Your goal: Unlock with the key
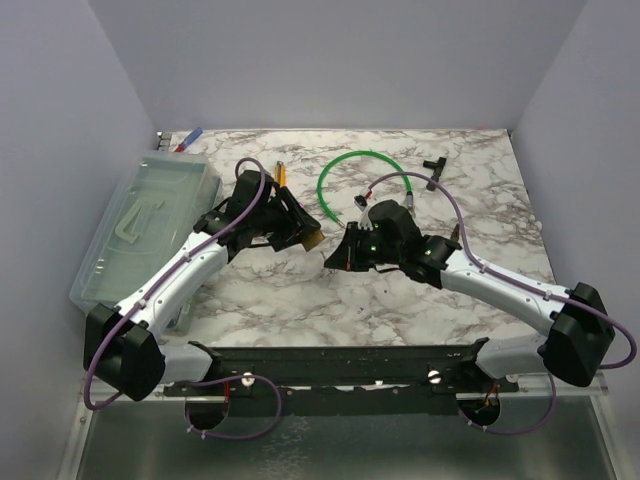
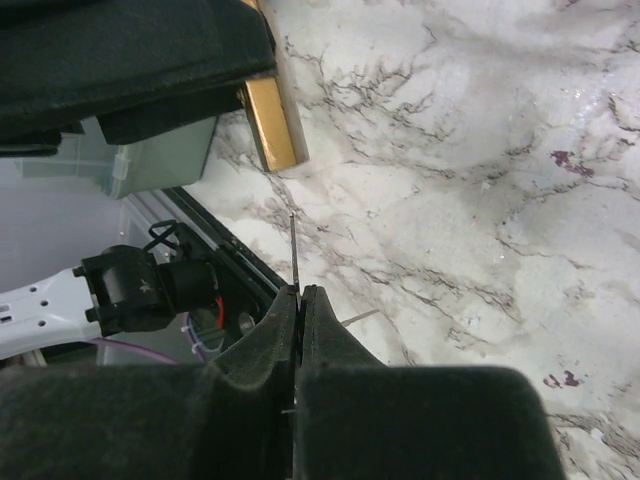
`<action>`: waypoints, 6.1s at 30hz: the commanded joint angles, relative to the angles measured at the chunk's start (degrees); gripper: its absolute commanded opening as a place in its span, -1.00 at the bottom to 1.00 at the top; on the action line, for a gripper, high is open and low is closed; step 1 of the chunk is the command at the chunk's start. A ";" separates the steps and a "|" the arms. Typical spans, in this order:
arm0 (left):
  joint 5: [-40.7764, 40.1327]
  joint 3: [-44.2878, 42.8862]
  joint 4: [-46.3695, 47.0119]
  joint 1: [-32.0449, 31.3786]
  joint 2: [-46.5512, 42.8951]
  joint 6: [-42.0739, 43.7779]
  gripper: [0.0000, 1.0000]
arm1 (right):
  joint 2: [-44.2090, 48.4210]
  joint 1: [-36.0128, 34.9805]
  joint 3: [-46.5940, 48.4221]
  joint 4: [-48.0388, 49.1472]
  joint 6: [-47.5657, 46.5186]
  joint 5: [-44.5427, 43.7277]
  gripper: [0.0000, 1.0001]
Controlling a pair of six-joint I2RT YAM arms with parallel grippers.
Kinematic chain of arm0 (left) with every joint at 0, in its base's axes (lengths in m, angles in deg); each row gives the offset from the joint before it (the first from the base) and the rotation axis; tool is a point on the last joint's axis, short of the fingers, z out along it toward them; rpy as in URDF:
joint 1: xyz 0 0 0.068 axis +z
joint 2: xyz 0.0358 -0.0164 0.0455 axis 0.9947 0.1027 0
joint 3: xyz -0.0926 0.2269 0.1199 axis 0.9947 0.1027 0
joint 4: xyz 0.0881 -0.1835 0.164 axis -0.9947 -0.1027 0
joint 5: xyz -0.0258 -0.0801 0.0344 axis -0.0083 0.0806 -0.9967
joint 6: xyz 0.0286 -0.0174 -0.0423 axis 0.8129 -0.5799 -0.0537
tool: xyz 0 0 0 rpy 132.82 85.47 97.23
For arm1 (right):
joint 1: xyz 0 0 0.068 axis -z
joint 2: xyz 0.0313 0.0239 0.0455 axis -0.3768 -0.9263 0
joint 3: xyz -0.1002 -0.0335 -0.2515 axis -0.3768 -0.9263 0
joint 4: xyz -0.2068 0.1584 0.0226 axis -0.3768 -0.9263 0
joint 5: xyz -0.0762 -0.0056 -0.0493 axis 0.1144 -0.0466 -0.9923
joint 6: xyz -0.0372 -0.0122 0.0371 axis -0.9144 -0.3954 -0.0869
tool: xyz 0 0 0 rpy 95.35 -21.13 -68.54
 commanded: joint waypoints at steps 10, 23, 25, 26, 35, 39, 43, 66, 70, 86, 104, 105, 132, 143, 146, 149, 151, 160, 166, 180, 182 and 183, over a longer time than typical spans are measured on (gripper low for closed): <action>3.99 -1.70 2.34 0.06 -2.58 -2.11 -1.00 | -4.69 0.22 2.42 5.52 1.90 -0.22 -0.99; 3.54 -1.86 2.39 0.06 -2.43 -1.89 -1.00 | -2.03 0.22 1.96 4.38 1.69 -1.27 -0.99; 3.53 -1.76 2.35 0.06 -2.42 -1.93 -1.00 | -1.38 0.22 2.01 4.02 1.55 -2.04 -0.99; 3.61 -1.74 2.38 0.11 -2.41 -1.96 -1.00 | -1.18 0.22 2.09 3.77 1.46 -2.43 -0.99; 3.79 -1.65 2.36 0.11 -2.63 -1.98 -1.00 | -1.60 0.22 2.67 3.64 1.21 -2.72 -0.99; 3.80 -1.61 2.37 0.06 -2.98 -2.02 -1.00 | -2.24 0.22 2.79 3.94 1.24 -2.78 -0.99; 3.97 -1.65 2.32 0.06 -3.21 -2.06 -1.00 | -2.58 0.22 2.81 3.75 1.19 -3.20 -0.99; 5.04 -0.86 2.13 0.06 -3.73 -3.29 -1.00 | -7.23 0.22 9.34 -0.58 -3.56 -6.14 -0.99; 4.05 -1.33 1.26 0.02 -3.25 -3.30 -1.00 | -8.61 0.22 12.38 -4.36 -6.82 -8.38 -0.99; 4.19 -0.36 1.89 0.06 -2.94 -3.09 -1.00 | -7.51 2.42 12.40 1.20 -2.95 -0.58 -0.99; 5.80 1.33 3.50 0.06 -3.30 -6.85 -1.00 | -6.86 2.41 8.87 8.71 -1.88 -4.33 -0.99; 5.89 1.41 3.55 0.06 -3.29 -6.85 -1.00 | -6.97 2.38 9.01 8.70 -2.00 -4.44 -0.99; 7.59 3.79 6.43 -0.03 -3.99 -8.59 -1.00 | -9.96 6.06 12.28 9.14 -6.31 3.51 -0.99; 9.82 3.85 8.52 -0.28 -1.70 -11.86 -1.00 | -11.36 5.79 12.32 9.23 -12.98 3.84 -0.99; 9.46 3.72 8.67 -0.32 -1.68 -11.55 -1.00 | -10.36 5.85 10.88 9.64 -11.09 1.70 -0.99; 9.16 3.69 8.74 -0.31 -1.67 -11.27 -1.00 | -9.20 5.89 9.75 9.10 -9.76 -0.23 -0.99; 9.30 3.83 8.80 -0.29 -1.47 -11.48 -1.00 | -9.04 5.93 9.55 8.81 -9.31 -0.33 -0.99; 9.25 5.45 10.80 -0.29 -2.14 -12.12 -1.00 | -9.25 5.86 7.94 10.12 -6.54 1.02 -0.99; 10.68 5.88 12.77 -0.34 -0.62 -13.02 -1.00 | -8.00 5.93 5.63 11.55 -3.46 0.36 -0.99; 10.60 7.66 14.69 -0.47 -0.30 -15.14 -1.00 | -8.73 5.90 7.54 7.77 -8.01 1.03 -0.69; 10.27 7.30 14.78 -0.38 0.14 -14.80 -1.00 | -8.04 5.92 7.23 7.53 -7.74 1.75 -0.41; 9.96 7.19 14.78 -0.30 0.32 -14.70 -1.00 | -7.58 5.94 7.06 7.19 -7.66 1.95 -0.28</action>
